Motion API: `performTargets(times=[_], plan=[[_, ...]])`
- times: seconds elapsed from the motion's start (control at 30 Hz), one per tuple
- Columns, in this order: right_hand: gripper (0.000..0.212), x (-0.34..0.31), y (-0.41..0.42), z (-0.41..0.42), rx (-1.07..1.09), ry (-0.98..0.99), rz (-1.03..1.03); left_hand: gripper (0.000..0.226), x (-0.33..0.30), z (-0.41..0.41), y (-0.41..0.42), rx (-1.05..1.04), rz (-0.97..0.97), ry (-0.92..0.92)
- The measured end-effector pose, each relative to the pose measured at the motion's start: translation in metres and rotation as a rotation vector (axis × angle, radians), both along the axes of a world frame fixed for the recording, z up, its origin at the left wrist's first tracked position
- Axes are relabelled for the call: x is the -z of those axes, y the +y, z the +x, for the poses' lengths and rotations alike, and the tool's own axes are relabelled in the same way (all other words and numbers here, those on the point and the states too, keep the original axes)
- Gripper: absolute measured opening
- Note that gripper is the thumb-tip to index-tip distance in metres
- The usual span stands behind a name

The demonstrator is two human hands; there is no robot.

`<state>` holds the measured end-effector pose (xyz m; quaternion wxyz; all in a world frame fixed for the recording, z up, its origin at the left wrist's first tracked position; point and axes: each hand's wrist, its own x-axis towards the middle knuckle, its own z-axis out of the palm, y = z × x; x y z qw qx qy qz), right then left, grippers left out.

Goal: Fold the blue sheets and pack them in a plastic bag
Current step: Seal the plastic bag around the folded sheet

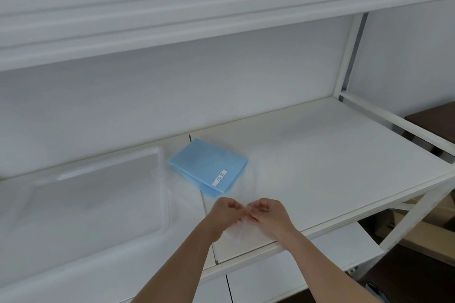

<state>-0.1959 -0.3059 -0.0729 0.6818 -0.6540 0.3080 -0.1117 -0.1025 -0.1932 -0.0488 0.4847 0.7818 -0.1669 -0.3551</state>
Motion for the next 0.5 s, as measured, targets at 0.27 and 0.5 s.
performTargets(times=[0.27,0.5], plan=[[0.012,0.001,-0.002,0.0,-0.003,-0.024,0.068,0.009,0.005,0.001,0.005,0.029,-0.009,0.014],[0.008,0.002,-0.001,0.002,0.005,-0.031,0.08,0.007,0.011,0.003,0.007,-0.005,-0.039,0.048]])
